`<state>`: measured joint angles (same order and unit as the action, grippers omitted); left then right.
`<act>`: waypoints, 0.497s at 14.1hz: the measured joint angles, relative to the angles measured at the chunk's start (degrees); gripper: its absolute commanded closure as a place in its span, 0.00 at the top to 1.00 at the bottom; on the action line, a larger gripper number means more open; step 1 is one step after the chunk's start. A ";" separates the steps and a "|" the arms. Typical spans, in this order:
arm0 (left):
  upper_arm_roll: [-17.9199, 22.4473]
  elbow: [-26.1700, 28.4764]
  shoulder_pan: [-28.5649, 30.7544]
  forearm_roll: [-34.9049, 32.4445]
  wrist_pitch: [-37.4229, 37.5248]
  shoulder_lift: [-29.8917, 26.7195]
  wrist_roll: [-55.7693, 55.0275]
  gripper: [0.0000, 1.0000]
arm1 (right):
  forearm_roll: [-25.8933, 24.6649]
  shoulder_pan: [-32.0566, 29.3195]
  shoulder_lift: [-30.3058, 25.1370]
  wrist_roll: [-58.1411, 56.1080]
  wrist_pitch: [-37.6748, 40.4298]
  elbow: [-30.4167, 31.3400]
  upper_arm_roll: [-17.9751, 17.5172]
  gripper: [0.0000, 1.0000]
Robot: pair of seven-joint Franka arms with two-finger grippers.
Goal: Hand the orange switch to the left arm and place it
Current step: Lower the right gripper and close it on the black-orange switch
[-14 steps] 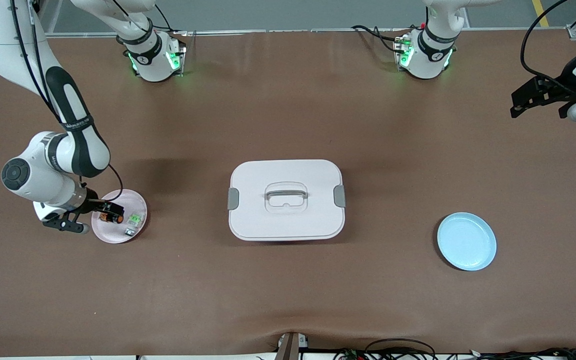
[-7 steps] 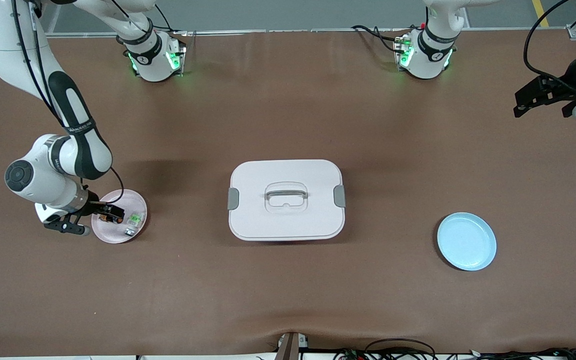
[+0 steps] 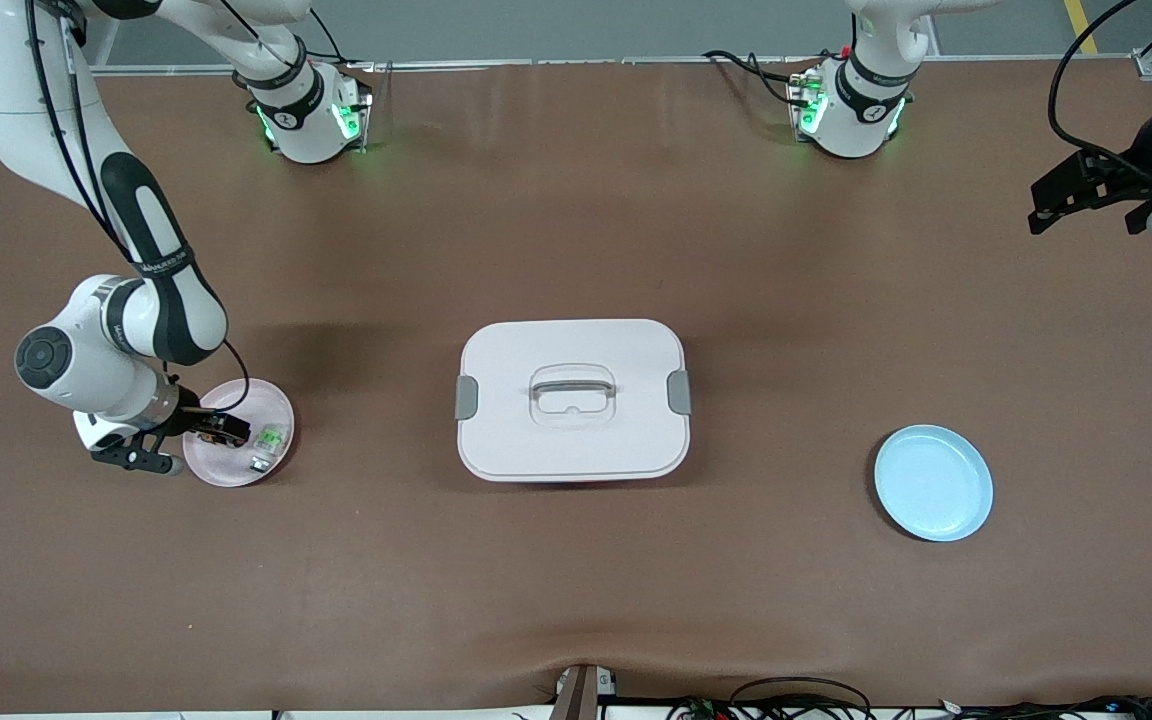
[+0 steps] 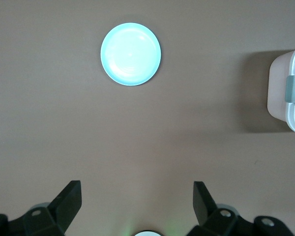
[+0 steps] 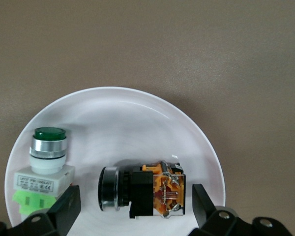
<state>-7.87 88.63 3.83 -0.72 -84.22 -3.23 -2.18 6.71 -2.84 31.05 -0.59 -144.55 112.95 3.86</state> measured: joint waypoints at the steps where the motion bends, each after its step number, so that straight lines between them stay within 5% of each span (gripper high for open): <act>1: 0.00 -0.01 0.00 0.00 0.00 0.00 0.00 1.00 | 0.00 0.00 0.01 -0.01 0.00 -0.01 0.00 1.00; 7: 0.01 -0.42 0.04 0.00 0.00 -0.01 0.00 1.00 | 0.00 0.00 0.56 -0.05 -0.51 -0.02 0.00 1.00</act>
<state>-7.86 88.21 3.87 -0.72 -84.22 -3.25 -2.18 6.71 -2.84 31.61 -0.64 -145.06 112.93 3.86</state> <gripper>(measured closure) 0.000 0.000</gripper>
